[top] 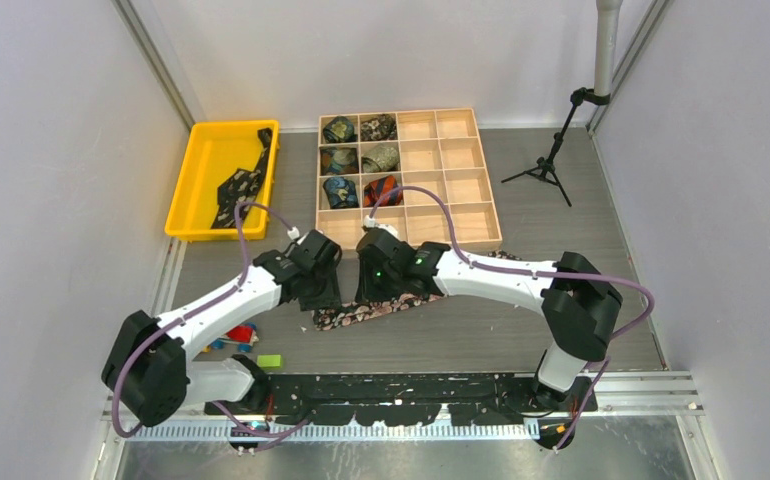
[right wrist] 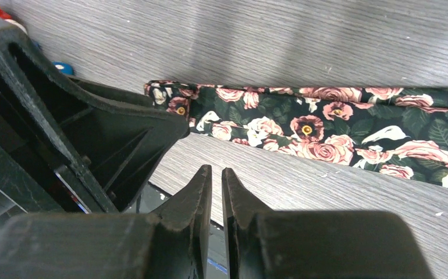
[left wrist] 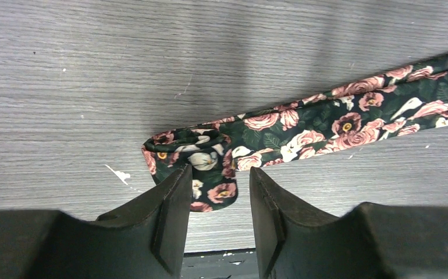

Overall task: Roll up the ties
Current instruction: Roll the tie at the center of the board.

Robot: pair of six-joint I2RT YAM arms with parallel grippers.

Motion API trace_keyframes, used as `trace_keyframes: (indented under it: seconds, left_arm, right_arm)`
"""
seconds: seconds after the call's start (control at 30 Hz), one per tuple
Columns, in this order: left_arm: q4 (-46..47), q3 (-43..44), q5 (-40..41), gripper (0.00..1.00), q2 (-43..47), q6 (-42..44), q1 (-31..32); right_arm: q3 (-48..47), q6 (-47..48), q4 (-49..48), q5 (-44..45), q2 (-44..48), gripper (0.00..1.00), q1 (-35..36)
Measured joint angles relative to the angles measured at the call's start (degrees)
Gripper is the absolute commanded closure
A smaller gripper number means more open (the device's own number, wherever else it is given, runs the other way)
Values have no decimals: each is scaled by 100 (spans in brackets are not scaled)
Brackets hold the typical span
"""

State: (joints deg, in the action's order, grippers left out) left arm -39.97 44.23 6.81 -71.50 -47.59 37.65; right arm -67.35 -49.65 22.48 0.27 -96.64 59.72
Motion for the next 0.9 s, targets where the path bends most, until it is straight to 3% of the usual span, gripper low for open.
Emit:
trace_keyframes:
  seconds: [0.3,0.67,0.9]
  left_arm:
    - [-393,-2,352,61,994,118,-4]
    - [-804,-667,798,56,3001,42,-243]
    - [-881,-1099,804,56,3318,-275,-249]
  right_arm:
    - [-459,0,28,-131,-125,83,0]
    - [-1480,-2,-33,-597,-1296,82,68]
    - [-1676,-7,-57,-813,-1650,83,131]
